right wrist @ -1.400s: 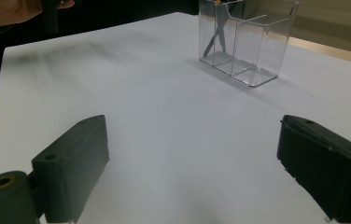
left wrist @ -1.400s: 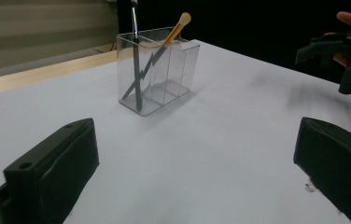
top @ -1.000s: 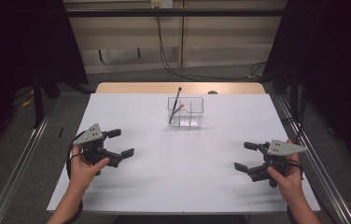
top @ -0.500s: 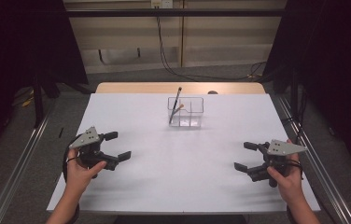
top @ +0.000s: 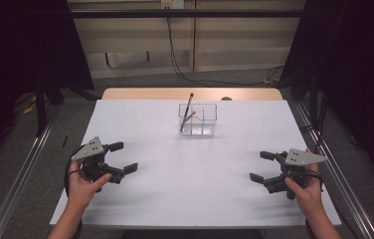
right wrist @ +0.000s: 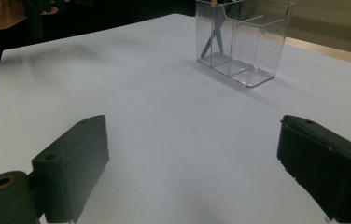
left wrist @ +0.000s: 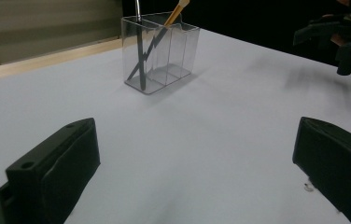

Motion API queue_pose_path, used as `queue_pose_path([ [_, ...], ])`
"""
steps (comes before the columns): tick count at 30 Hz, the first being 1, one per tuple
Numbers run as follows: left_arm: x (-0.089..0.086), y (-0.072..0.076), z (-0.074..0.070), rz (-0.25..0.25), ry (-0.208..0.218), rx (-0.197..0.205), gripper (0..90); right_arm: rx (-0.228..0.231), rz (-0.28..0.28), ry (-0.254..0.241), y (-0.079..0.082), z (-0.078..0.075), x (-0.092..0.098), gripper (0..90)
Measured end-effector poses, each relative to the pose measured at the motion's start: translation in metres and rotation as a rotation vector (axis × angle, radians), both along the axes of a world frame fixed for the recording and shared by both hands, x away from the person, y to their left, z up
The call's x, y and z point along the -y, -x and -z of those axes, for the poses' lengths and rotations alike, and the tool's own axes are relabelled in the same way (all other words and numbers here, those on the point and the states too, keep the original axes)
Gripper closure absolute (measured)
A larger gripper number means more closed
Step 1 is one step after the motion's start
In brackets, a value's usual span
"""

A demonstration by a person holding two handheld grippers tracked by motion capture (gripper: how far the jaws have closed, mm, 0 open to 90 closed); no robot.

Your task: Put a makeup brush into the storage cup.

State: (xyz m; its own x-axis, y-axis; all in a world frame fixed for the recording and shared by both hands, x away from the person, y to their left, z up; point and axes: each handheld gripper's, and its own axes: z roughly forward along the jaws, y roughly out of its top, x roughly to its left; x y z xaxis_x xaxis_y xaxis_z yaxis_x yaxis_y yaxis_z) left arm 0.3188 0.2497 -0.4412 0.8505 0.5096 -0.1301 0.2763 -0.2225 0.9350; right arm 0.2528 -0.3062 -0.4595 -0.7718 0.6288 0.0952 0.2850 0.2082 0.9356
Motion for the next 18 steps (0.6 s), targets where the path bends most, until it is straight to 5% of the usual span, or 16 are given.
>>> queue_pose_path([
  [18, -0.0098, 0.0075, 0.0030, -0.005, -0.018, -0.011, 0.2, 0.001, 0.011, -0.003, -0.0004, 0.0002, 0.0009, 8.2],
])
